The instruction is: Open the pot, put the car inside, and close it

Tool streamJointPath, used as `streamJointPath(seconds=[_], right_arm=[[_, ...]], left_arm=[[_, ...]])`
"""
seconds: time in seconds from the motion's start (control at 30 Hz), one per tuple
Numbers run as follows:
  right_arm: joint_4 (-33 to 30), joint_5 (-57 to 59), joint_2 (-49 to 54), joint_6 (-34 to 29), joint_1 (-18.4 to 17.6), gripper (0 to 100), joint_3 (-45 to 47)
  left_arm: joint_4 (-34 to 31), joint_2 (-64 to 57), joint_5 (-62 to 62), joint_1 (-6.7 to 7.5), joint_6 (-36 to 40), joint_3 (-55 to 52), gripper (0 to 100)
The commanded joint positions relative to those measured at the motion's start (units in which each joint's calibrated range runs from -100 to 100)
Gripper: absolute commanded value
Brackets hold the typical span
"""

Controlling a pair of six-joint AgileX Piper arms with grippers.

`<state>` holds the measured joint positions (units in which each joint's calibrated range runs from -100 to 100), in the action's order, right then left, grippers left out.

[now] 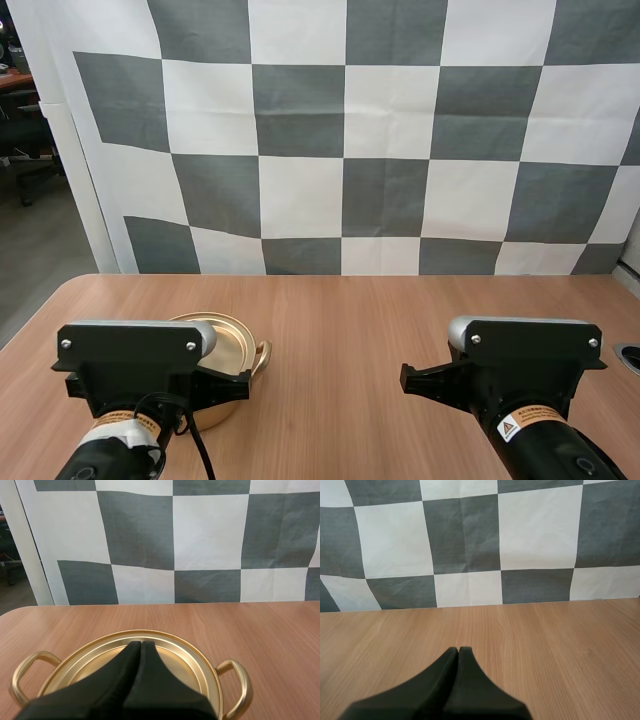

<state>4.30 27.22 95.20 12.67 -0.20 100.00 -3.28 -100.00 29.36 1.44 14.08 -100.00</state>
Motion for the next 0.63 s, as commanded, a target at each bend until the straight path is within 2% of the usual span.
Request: streamJointPath(seconds=[0.0, 0.6], right_arm=[[0.1, 0.0, 0.2, 0.0, -0.1, 0, 0.0], [0.1, 0.0, 2.0, 0.0, -0.1, 0, 0.0]], left_arm=[[0.0, 0.0, -0.1, -0.06, 0.0, 0.0, 0], [0.0, 0.0, -0.1, -0.06, 0.0, 0.0, 0]])
